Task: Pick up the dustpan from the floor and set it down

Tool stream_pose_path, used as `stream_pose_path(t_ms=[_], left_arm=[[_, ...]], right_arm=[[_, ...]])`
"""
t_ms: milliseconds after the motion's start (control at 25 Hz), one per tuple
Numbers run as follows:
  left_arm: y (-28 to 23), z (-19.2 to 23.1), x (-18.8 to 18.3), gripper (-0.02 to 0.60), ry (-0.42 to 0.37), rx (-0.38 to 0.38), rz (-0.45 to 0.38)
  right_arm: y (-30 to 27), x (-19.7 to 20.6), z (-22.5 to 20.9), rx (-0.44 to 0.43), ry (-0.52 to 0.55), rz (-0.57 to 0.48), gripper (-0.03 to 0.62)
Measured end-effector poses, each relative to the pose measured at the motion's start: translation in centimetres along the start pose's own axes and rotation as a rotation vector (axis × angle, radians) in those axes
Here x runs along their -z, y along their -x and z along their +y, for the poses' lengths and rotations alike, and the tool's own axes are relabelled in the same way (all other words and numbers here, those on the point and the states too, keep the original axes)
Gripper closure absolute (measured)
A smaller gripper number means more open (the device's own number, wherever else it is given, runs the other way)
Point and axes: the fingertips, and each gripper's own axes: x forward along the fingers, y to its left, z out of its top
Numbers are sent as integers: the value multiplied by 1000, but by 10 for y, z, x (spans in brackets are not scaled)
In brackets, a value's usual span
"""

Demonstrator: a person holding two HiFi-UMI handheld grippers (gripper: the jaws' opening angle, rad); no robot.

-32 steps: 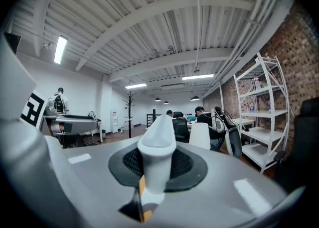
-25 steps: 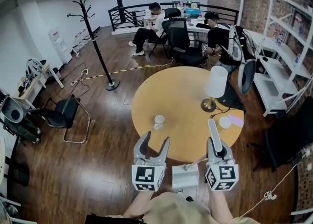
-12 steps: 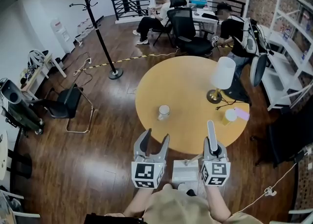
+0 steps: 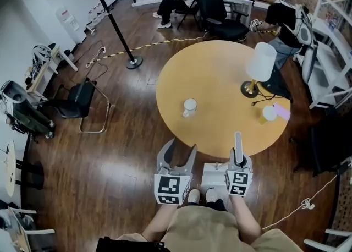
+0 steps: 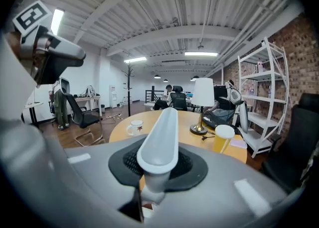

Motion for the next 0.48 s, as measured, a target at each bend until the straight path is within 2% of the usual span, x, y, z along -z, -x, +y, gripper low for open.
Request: stream_pose_path(t_ms=[160,280,480], left_arm=[[-1,-1,8,347,-3,-8,23],[-2,-3,11,347,-32,-1,28],[-4,-11,20,348,-29,5,51]], right_arm=[[-12,39,0,-3,14,62,537],[-19,65,-3,5,19,116,537],[-29,90,-12,23,-2,155,536]])
